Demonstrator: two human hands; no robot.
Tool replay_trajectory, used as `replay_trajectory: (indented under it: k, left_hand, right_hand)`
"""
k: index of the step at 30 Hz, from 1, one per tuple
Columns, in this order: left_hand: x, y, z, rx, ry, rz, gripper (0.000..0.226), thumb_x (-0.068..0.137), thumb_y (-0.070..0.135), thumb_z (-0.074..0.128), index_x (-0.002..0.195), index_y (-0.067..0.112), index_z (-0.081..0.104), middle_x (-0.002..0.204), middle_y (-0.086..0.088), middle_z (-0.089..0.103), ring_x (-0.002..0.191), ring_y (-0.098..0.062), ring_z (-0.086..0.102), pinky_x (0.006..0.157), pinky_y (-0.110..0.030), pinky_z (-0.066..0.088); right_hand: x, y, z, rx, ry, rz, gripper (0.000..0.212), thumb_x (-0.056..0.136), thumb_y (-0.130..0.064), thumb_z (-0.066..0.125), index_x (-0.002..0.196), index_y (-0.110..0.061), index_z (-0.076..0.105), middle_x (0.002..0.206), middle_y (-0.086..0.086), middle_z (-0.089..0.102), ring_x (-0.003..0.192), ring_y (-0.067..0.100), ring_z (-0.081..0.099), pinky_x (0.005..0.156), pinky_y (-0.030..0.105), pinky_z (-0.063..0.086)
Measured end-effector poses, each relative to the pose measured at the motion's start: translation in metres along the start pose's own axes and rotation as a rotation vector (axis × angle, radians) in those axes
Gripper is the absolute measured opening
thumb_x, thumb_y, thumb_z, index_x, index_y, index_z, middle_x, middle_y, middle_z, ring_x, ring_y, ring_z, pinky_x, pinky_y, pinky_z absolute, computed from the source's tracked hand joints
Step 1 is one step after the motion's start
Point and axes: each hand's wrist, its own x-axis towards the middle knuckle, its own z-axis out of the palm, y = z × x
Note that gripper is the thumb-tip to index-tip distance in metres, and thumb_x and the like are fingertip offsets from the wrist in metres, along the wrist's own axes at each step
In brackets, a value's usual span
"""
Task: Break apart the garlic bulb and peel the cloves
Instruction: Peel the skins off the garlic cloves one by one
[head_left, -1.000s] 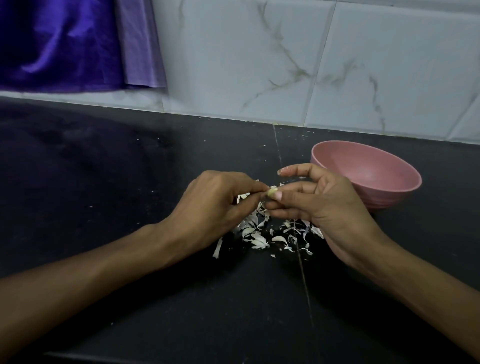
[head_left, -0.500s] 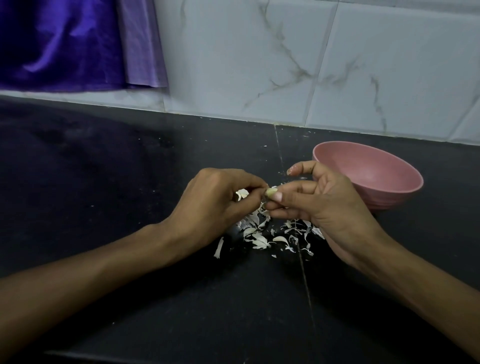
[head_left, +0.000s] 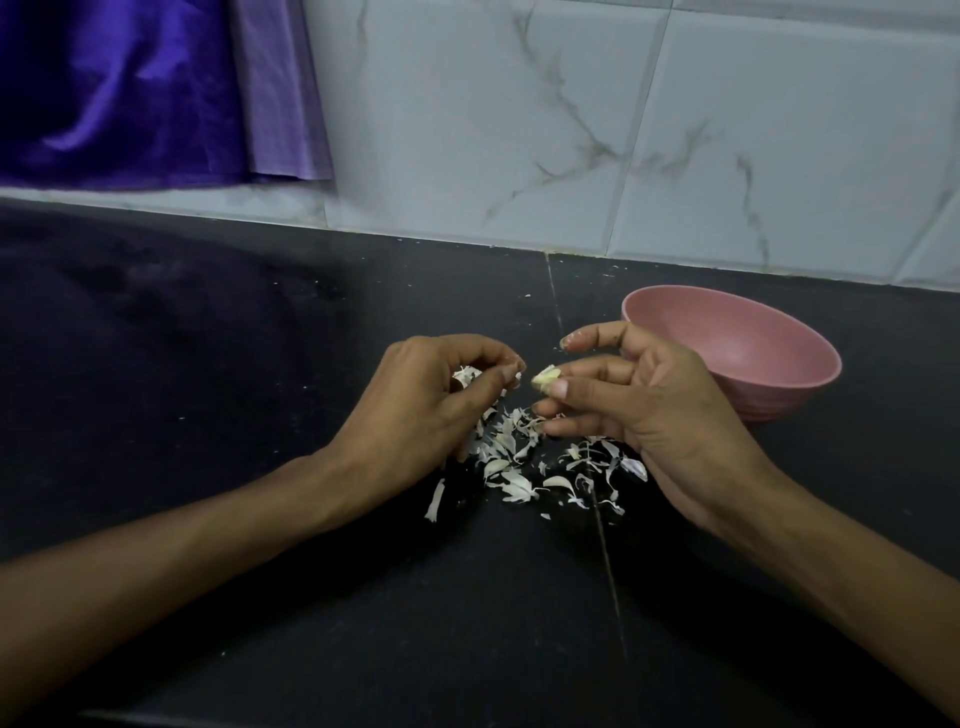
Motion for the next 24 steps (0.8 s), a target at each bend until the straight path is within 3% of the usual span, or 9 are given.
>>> replay_trajectory:
  k: [5, 9, 16, 24]
  left_hand:
    - [-0.0012, 0.0011, 0.0006, 0.071, -0.003, 0.066, 0.015, 0.091, 0.018, 0.068, 0.106, 0.019, 0.071, 0.064, 0.032, 0.062, 0.04, 0.0, 0.054, 0.047, -0.005, 0.038]
    - [-0.0014, 0.0023, -0.0012, 0.104, 0.035, 0.161, 0.013, 0.09, 0.023, 0.07, 0.102, 0.019, 0.074, 0.081, 0.017, 0.068, 0.047, 0.001, 0.056, 0.051, -0.006, 0.038]
    - [-0.0031, 0.0033, -0.0026, 0.229, 0.034, 0.264, 0.017, 0.088, 0.033, 0.063, 0.095, 0.024, 0.075, 0.076, 0.023, 0.064, 0.053, 0.003, 0.053, 0.053, -0.018, 0.039]
    - [-0.0023, 0.0043, -0.0024, 0.239, 0.052, 0.267, 0.018, 0.087, 0.035, 0.061, 0.091, 0.024, 0.074, 0.064, 0.03, 0.055, 0.053, 0.005, 0.052, 0.052, -0.021, 0.039]
  right_hand:
    - [0.0011, 0.0003, -0.0004, -0.046, -0.002, -0.013, 0.033, 0.081, 0.005, 0.07, 0.109, -0.006, 0.057, 0.086, 0.018, 0.07, 0.071, 0.025, 0.071, 0.062, 0.029, 0.06]
    - [0.0009, 0.0018, 0.0002, -0.105, -0.01, -0.044, 0.035, 0.081, 0.006, 0.07, 0.11, -0.008, 0.056, 0.084, 0.015, 0.073, 0.071, 0.025, 0.071, 0.064, 0.032, 0.061]
    - [0.0002, 0.0054, 0.0014, -0.222, -0.023, -0.117, 0.037, 0.082, 0.007, 0.071, 0.109, -0.014, 0.055, 0.079, 0.011, 0.073, 0.071, 0.023, 0.072, 0.065, 0.036, 0.06]
    - [0.0001, 0.0058, 0.0011, -0.201, -0.043, -0.123, 0.035, 0.082, 0.005, 0.071, 0.109, -0.012, 0.057, 0.077, 0.009, 0.072, 0.07, 0.021, 0.071, 0.065, 0.035, 0.06]
